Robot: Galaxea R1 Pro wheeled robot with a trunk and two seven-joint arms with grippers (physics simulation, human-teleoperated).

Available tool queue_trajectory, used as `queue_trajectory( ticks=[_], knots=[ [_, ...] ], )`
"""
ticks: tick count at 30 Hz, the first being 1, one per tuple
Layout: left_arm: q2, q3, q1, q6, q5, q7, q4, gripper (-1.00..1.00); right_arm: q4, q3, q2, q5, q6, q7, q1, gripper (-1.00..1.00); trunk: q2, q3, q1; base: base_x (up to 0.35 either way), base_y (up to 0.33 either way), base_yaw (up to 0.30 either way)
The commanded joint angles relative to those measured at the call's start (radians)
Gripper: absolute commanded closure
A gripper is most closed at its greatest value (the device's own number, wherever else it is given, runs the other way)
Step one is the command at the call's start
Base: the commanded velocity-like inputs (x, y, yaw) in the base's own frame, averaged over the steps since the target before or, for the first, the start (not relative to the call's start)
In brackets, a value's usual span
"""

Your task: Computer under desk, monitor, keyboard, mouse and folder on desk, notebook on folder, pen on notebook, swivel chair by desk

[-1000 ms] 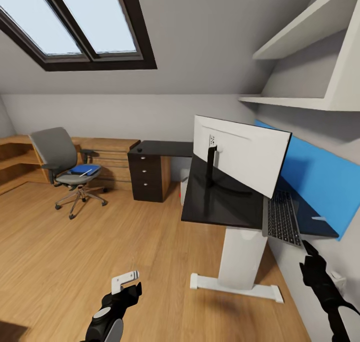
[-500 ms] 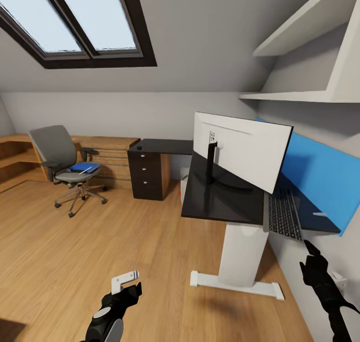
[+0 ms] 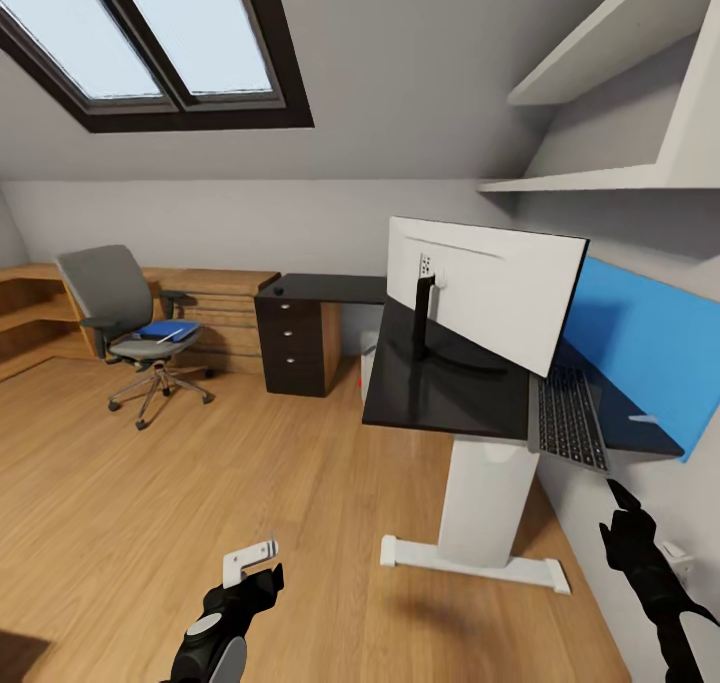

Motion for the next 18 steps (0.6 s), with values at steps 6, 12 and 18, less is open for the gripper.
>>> queue_trajectory(
  ticks=[6,12,18],
  knots=[
    [0.000,-0.002,-0.001,0.002,0.009,0.008,-0.001,-1.00,0.000,-0.001,0.001,-0.005,0.006,0.002,-0.001,-1.00,-0.043,-0.020,0.023,0.000,0.000,0.000],
    [0.000,-0.001,-0.001,0.002,0.010,0.006,-0.001,-1.00,0.000,-0.001,0.001,-0.005,0.005,0.002,-0.001,-1.00,-0.057,-0.026,0.031,0.000,0.000,0.000],
    [0.002,0.001,-0.001,0.002,0.010,0.001,-0.001,-1.00,0.000,0.001,0.001,-0.004,0.005,0.002,-0.001,-1.00,-0.057,-0.026,0.031,0.032,0.000,0.000]
  ],
)
